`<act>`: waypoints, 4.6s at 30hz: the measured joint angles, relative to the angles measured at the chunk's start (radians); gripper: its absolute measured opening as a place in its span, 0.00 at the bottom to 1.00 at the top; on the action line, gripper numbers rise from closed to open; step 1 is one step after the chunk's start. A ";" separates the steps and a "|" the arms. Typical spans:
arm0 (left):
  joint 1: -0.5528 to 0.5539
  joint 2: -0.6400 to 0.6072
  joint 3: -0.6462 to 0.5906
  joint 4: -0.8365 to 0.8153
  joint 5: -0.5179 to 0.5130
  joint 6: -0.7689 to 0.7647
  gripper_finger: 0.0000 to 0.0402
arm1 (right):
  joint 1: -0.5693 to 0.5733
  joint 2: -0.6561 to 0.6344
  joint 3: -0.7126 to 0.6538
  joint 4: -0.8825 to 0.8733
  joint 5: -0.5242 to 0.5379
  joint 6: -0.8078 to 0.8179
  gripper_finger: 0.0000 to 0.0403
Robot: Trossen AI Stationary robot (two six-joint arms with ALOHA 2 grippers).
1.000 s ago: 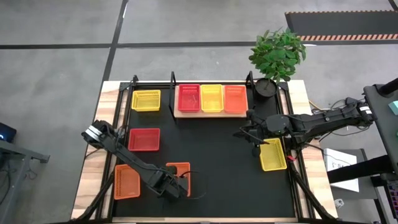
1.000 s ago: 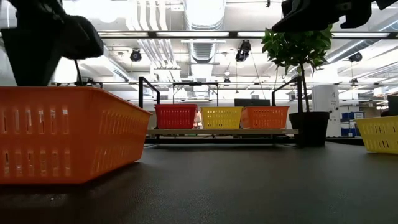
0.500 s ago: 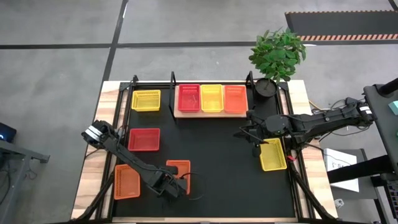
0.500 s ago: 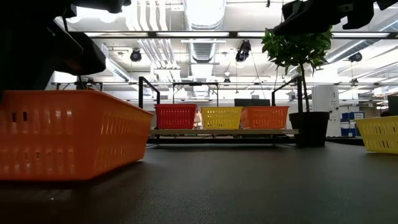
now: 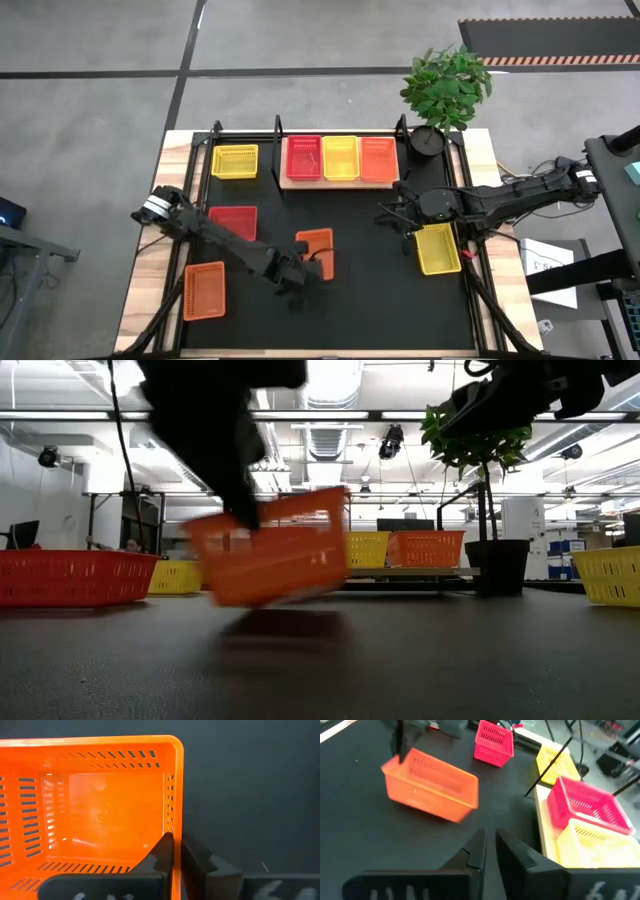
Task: Stack baskets on shelf by color
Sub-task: Stack the right orange bin on top of the orange bin on the shelf
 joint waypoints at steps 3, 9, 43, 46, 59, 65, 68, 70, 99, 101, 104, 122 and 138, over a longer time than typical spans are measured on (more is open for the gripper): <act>0.059 0.000 -0.022 0.089 -0.003 0.045 0.01 | 0.000 0.024 0.000 0.001 0.000 0.047 0.16; 0.138 0.000 -0.025 0.177 -0.002 0.137 0.01 | 0.001 0.084 0.000 0.002 -0.004 0.110 0.32; 0.159 -0.630 -0.677 1.020 -0.100 0.737 0.17 | 0.119 0.758 0.440 0.010 0.047 0.428 0.51; 0.158 -0.673 -0.781 1.190 -0.065 0.757 0.17 | 0.119 0.835 0.525 -0.073 0.059 0.431 0.51; 0.154 -0.738 -0.860 1.318 -0.060 0.752 0.17 | 0.111 1.036 0.752 -0.285 0.068 0.404 0.38; 0.152 -0.736 -0.860 1.318 -0.064 0.728 0.17 | 0.111 1.043 0.751 -0.289 0.083 0.370 0.08; 0.152 -0.736 -0.860 1.318 -0.065 0.727 0.17 | 0.114 1.032 0.750 -0.293 0.084 0.362 0.04; 0.152 -0.736 -0.860 1.318 -0.065 0.727 0.17 | 0.119 1.018 0.750 -0.306 0.084 0.354 0.03; 0.154 -0.735 -0.857 1.343 -0.068 0.761 0.17 | -0.253 0.393 0.578 -0.618 0.127 -0.033 0.02; 0.155 -0.735 -0.857 1.343 -0.068 0.762 0.17 | -0.317 0.377 0.537 -0.607 0.051 -0.083 0.02; 0.156 -0.735 -0.857 1.343 -0.068 0.765 0.17 | -0.409 0.354 0.464 -0.548 -0.057 -0.130 0.02; 0.156 -0.735 -0.857 1.343 -0.068 0.836 0.17 | -0.592 0.347 0.317 -0.427 -0.086 -0.292 0.02; 0.156 -0.735 -0.857 1.343 -0.068 0.841 0.17 | -0.591 0.348 0.317 -0.427 -0.043 -0.267 0.18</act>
